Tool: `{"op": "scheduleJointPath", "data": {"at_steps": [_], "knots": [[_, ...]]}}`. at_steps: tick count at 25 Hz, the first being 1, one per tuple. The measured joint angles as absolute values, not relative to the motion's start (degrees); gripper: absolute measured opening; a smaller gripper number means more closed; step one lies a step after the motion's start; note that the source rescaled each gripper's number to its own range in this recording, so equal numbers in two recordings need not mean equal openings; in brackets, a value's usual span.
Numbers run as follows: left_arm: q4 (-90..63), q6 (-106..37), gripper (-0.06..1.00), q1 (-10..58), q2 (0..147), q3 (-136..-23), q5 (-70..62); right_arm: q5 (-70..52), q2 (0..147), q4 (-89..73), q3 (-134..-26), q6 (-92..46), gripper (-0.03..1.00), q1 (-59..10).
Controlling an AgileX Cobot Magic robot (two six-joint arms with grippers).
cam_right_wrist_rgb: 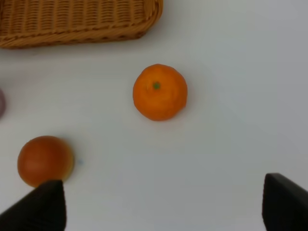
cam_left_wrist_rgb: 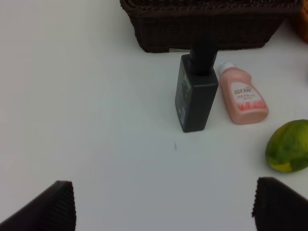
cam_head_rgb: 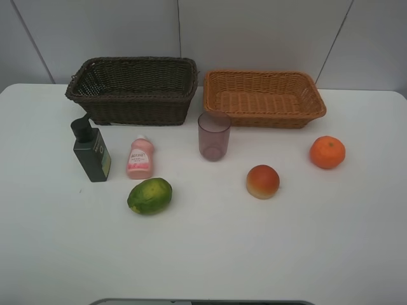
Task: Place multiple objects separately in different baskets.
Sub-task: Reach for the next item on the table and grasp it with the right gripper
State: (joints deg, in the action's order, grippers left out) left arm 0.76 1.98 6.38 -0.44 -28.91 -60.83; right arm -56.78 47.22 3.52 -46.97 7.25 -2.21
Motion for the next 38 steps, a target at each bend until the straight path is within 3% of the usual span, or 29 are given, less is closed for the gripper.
{"op": "scheduleJointPath", "data": {"at_steps": [6, 14, 19, 27, 38], "knots": [[0.76, 1.98, 0.95, 6.38, -0.44, -28.91, -60.83, -47.0, 68.33, 3.97, -53.03, 7.25, 0.72, -11.35], [0.76, 1.98, 0.95, 6.38, -0.44, -28.91, -60.83, -44.37, 85.53, -0.75, -55.64, 7.25, 0.72, -17.04], [0.76, 1.98, 0.95, 6.38, -0.44, -28.91, -60.83, -44.27, 91.25, -4.66, -55.76, 9.42, 0.73, -21.92], [0.72, 1.98, 0.95, 6.38, -0.44, -28.91, -60.83, -44.23, 97.69, 0.72, -55.76, 20.93, 0.86, -29.7], [0.72, 1.98, 0.95, 6.38, -0.44, -28.91, -60.83, -38.08, 101.78, 8.27, -55.78, 32.34, 0.89, -32.94]]}}
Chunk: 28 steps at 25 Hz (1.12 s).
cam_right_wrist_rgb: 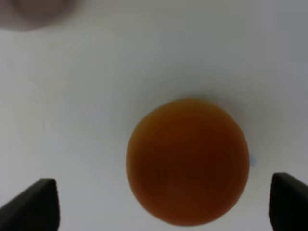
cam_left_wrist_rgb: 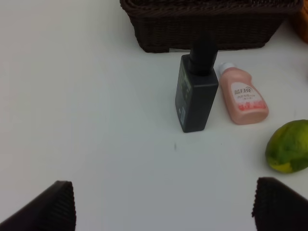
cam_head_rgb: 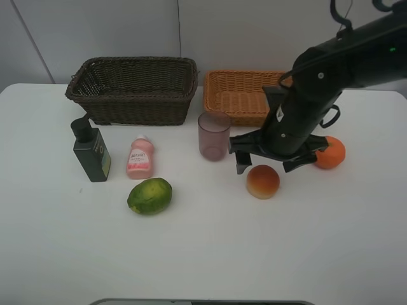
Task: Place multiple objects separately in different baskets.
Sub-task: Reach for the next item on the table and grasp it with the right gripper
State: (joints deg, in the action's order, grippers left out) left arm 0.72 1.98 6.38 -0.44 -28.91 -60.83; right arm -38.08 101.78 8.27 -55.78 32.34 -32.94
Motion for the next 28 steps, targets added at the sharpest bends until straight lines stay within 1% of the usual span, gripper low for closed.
{"op": "scheduleJointPath", "data": {"at_steps": [20, 21, 22, 23, 24, 25, 26, 28], "knots": [[0.72, 1.98, 0.95, 6.38, -0.44, -28.91, -60.83, -33.45, 111.75, 9.57, -55.82, 34.31, 0.88, -31.59], [0.72, 1.98, 0.95, 6.38, -0.44, -28.91, -60.83, -33.45, 111.75, 9.62, -55.82, 34.31, 0.83, -31.59], [0.72, 1.98, 0.95, 6.38, -0.44, -28.91, -60.83, -33.45, 111.75, 9.69, -55.82, 34.31, 0.72, -31.59], [0.72, 1.98, 0.95, 6.38, -0.44, -28.91, -60.83, -33.45, 111.75, 9.69, -55.82, 34.31, 0.54, -31.59], [0.72, 1.98, 0.95, 6.38, -0.44, -28.91, -60.83, -33.45, 111.75, 9.69, -55.82, 34.31, 0.29, -31.59], [0.72, 1.98, 0.95, 6.38, -0.44, -28.91, -60.83, -33.4, 111.77, 9.69, -55.82, 34.31, 0.08, -31.59], [0.72, 1.98, 0.95, 6.38, -0.44, -28.91, -60.83, -33.34, 111.84, 9.58, -55.82, 34.31, 0.0, -31.59], [0.72, 1.98, 0.95, 6.38, -0.44, -28.91, -60.83, -33.34, 111.83, 9.58, -55.82, 34.31, 0.0, -31.59]]}}
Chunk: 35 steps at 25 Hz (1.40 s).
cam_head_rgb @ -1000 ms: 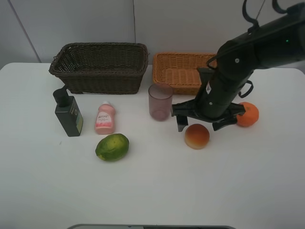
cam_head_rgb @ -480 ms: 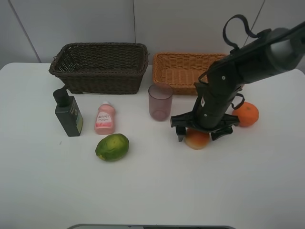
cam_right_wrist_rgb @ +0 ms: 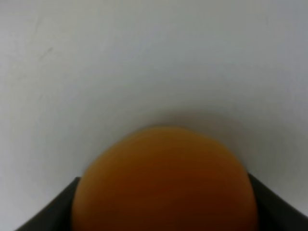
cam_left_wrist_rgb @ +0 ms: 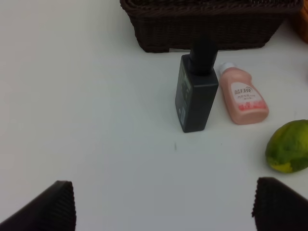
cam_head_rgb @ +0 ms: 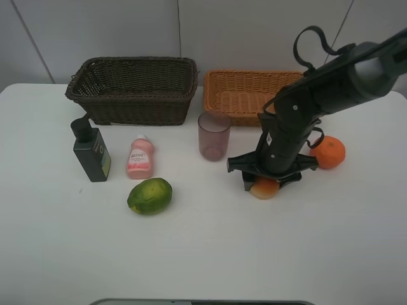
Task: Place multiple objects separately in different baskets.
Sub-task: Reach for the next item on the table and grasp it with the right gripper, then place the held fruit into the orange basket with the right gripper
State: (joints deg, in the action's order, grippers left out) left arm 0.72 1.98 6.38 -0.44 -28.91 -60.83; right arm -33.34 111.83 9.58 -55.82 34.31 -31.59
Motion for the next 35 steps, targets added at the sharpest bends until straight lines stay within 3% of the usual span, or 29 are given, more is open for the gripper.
{"op": "scheduleJointPath", "data": {"at_steps": [15, 22, 29, 35], "knots": [[0.72, 1.98, 0.95, 6.38, -0.44, -28.91, -60.83, -33.53, 111.49, 9.58, -55.82, 34.19, 0.0, -31.59], [0.72, 1.98, 0.95, 6.38, -0.44, -28.91, -60.83, -38.73, 103.63, 12.4, -56.97, 32.17, 0.0, -31.51], [0.72, 1.98, 0.95, 6.38, -0.44, -28.91, -60.83, -52.77, 101.1, 11.51, -69.89, 19.9, 0.0, -27.44], [0.72, 1.98, 0.95, 6.38, -0.44, -28.91, -60.83, -57.73, 103.98, 10.98, -84.26, 15.24, 0.0, -21.55]]}}
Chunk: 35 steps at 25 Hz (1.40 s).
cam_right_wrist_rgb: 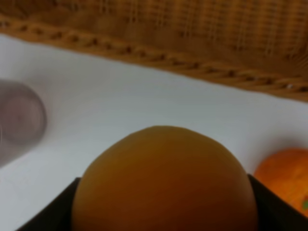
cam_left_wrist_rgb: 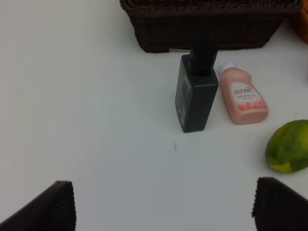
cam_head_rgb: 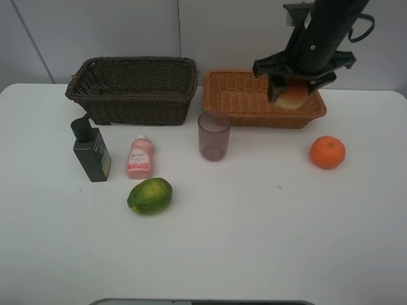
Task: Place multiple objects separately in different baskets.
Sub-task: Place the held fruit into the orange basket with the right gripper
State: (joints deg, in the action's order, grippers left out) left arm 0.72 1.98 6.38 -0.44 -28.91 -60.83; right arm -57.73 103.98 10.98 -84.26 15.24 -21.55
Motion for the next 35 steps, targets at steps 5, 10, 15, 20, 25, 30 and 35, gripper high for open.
{"op": "scheduleJointPath", "data": {"at_steps": [5, 10, 15, 20, 25, 30, 35], "knots": [[0.72, 1.98, 0.95, 6.38, -0.44, -28.91, -60.83, -57.9, 111.15, 10.98, -93.87, 14.33, 0.0, -17.16], [0.72, 1.98, 0.95, 6.38, -0.44, -28.91, -60.83, -53.63, 118.91, 11.06, -99.35, 14.33, 0.0, -15.52], [0.72, 1.98, 0.95, 6.38, -0.44, -28.91, -60.83, -48.2, 125.08, 10.94, -100.27, 14.33, 0.0, -15.52], [0.72, 1.98, 0.95, 6.38, -0.44, -28.91, -60.83, -44.99, 128.95, 10.9, -100.32, 14.33, 0.0, -15.52], [0.72, 1.98, 0.95, 6.38, -0.44, -28.91, -60.83, -44.56, 129.68, 10.9, -100.32, 14.33, 0.07, -15.52], [0.72, 1.98, 0.95, 6.38, -0.44, -28.91, -60.83, -43.23, 129.84, 10.9, -100.32, 14.33, 0.88, -15.52], [0.72, 1.98, 0.95, 6.38, -0.44, -28.91, -60.83, -42.5, 129.61, 10.9, -100.38, 14.33, 1.0, -15.52]]}}
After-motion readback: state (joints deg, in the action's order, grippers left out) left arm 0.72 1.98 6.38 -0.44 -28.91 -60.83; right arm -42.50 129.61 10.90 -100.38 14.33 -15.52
